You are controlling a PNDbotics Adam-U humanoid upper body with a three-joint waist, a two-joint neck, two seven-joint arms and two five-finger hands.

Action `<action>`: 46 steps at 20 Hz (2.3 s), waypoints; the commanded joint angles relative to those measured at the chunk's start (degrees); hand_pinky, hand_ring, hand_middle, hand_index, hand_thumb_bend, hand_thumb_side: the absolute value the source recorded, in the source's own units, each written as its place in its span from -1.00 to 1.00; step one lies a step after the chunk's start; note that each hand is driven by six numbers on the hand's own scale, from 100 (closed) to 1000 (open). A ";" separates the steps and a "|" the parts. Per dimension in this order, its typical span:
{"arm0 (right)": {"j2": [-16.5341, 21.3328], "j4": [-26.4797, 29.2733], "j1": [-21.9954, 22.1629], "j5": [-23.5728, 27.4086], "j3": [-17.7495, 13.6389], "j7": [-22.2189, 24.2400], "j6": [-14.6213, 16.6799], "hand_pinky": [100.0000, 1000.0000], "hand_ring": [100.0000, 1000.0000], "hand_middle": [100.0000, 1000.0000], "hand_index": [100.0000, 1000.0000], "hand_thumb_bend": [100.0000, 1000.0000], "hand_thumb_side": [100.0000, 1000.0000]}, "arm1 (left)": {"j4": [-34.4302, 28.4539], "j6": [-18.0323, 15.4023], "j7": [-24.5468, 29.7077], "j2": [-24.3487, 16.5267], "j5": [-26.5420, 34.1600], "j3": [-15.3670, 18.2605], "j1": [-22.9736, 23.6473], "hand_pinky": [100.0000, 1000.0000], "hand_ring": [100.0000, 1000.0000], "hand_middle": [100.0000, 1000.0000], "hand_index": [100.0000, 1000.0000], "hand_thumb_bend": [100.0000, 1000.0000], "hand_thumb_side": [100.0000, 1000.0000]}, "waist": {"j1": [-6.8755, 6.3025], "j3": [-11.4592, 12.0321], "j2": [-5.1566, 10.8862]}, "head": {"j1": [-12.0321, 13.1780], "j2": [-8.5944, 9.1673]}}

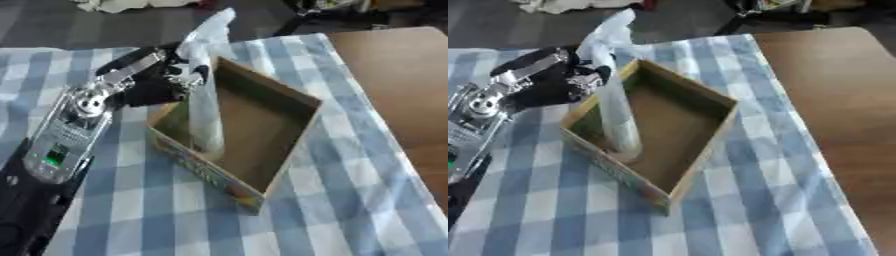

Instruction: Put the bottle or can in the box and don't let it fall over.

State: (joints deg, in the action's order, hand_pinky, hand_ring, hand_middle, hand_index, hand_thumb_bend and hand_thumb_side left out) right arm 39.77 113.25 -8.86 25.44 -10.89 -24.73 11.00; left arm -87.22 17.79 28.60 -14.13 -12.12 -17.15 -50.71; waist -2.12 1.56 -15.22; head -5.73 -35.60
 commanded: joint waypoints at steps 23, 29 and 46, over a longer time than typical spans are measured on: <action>2.18 1.35 0.28 -0.43 -0.76 -0.50 0.12 0.84 0.71 1.00 0.62 -1.00 -0.09 | -7.79 -1.23 1.07 -4.87 1.40 1.68 2.99 1.00 1.00 1.00 0.70 -1.00 -0.11 | 0.62 0.63 1.32 | -0.64 0.21; 2.48 1.35 0.38 -0.48 -1.07 -0.75 0.41 0.84 0.71 1.00 0.61 -1.00 -0.10 | -13.47 -3.38 -2.53 -11.01 6.97 5.09 9.62 1.00 1.00 1.00 0.73 -1.00 -0.11 | 0.44 0.75 1.27 | -1.06 -0.14; 2.99 1.35 2.05 -0.31 -1.71 -1.38 0.76 0.83 0.71 1.00 0.61 -1.00 -0.12 | -23.55 -11.66 -36.62 -22.96 29.01 23.75 29.39 1.00 1.00 1.00 0.47 -1.00 0.27 | 0.85 1.52 3.23 | -0.91 -3.64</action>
State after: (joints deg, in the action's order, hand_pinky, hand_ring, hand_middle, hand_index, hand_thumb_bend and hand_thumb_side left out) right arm 40.75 113.25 -6.58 25.04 -11.65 -26.00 11.67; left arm -109.59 6.63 -6.79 -34.79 16.25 5.15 -20.97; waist -1.33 3.00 -13.22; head -6.96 -38.75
